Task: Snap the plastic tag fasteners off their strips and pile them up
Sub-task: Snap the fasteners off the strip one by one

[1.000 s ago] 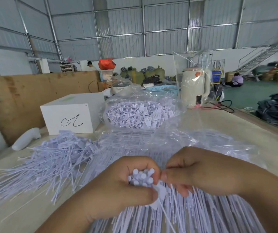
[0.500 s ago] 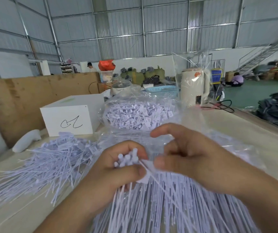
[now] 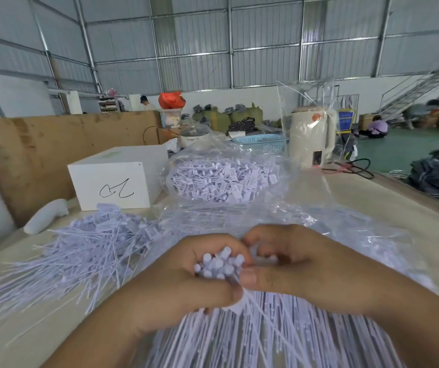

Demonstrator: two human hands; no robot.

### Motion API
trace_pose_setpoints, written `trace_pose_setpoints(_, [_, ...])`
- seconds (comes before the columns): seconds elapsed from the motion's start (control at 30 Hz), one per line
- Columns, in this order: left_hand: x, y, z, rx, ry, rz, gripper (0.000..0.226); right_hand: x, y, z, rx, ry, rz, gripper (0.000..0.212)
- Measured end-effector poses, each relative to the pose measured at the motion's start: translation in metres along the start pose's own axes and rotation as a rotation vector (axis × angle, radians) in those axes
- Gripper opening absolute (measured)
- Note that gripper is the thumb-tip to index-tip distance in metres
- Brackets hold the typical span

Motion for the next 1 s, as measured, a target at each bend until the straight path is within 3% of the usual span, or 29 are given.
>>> trace_pose_setpoints(0.13, [-0.002,0.007,0.001,0.087,-0.004,-0.023,0.015,0.009,0.009,0.003,-0.026,-0.101,0.155,0.044])
trace_pose_setpoints(0.33, [-0.001,0.017,-0.001,0.342,-0.052,0.040,0.015,-0.003,0.022,0.001,0.346,-0.051,0.188,0.042])
trace_pose_setpoints(0.47, [-0.005,0.035,0.004,0.565,-0.069,0.171,0.014,-0.008,0.053,0.014,0.687,-0.015,0.031,0.050])
trace_pose_setpoints(0.53, [-0.005,0.037,0.005,0.550,-0.050,0.177,0.014,-0.011,0.055,0.014,0.577,0.034,-0.017,0.048])
trace_pose_setpoints(0.6, [-0.003,0.027,0.003,0.407,-0.030,0.135,0.020,-0.010,0.034,0.008,0.307,0.033,-0.077,0.030])
trace_pose_setpoints(0.67, [-0.001,0.014,0.001,0.270,-0.035,0.081,0.023,-0.005,0.011,0.004,0.114,0.013,-0.083,0.040])
trace_pose_setpoints(0.73, [-0.001,0.008,0.000,0.176,-0.015,0.054,0.026,-0.001,0.002,0.000,0.064,0.017,-0.063,0.062])
trace_pose_setpoints(0.8, [-0.001,0.001,0.000,0.044,0.015,0.070,0.028,-0.001,0.002,0.000,0.061,0.042,-0.083,0.072])
trace_pose_setpoints(0.9, [-0.004,-0.004,0.001,-0.070,0.078,0.037,0.028,-0.006,-0.003,0.000,0.021,0.074,-0.099,0.066])
trace_pose_setpoints(1.0, [-0.006,-0.004,0.002,-0.120,0.105,0.017,0.027,-0.008,-0.007,-0.002,0.029,0.086,-0.073,0.047])
Point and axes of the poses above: each hand's wrist, its own z-axis away from the middle knuckle, its own y-axis out of the back of the hand, x = y × z, the point moved 8 cm from there along -z, towards the middle knuckle, and after that the axes turned 4 degrees about z, right-handed, at the moved point
